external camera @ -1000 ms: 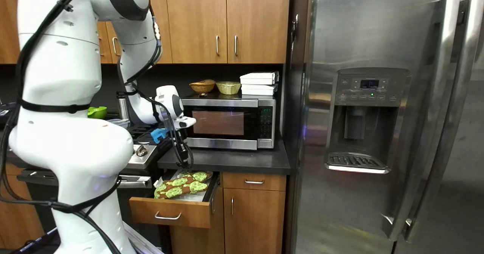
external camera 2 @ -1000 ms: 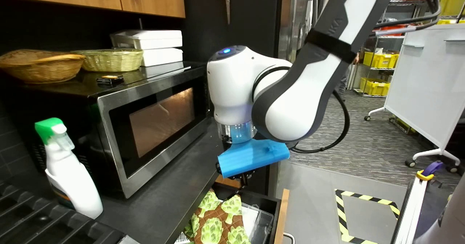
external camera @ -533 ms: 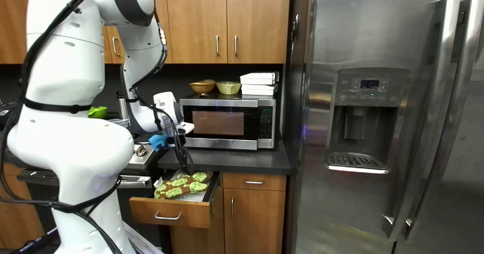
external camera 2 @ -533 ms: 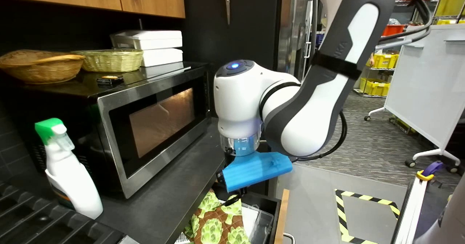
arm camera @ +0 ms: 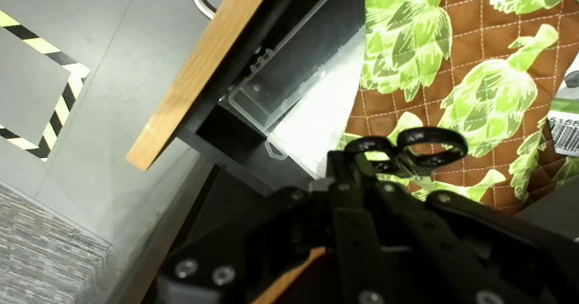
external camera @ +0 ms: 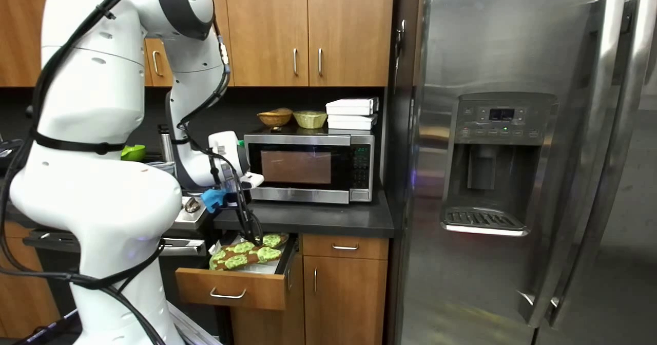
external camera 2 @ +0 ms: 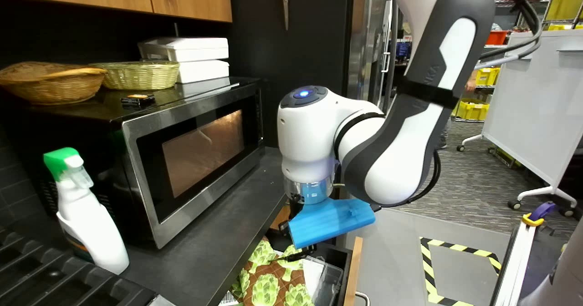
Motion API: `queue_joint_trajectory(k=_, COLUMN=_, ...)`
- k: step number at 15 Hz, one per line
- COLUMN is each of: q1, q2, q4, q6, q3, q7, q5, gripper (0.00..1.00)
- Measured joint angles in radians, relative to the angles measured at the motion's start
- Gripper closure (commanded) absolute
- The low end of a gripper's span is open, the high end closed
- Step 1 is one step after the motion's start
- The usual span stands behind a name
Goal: Put the scissors in the open drawer
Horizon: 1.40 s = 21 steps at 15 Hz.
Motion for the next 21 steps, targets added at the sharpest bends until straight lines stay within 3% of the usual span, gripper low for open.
queue_joint_trajectory(k=1, q1=0.0, q2=0.004, q4=-0.002, q6=0.002, q3=-0.001, q7=0.0, q5=0.0, gripper=0.63)
queue_joint_trajectory(k=10, q1=-0.009, q2=0.027, q4=-0.008, q6=0.0, q3=-0.001, q7=-0.016, q5=0.018, gripper=0.04)
queue_joint_trajectory(k=17, q1=0.004, q2=-0.06, q4=0.042, q6=-0.109, q3=0.029, q7=-0.173, q5=0.252, gripper=0.0)
queue_joint_trajectory(k=21, q1=0.009, q2=-0.153, q4=0.064, q6=-0.229, q3=0.03, q7=-0.193, q5=0.289, gripper=0.0)
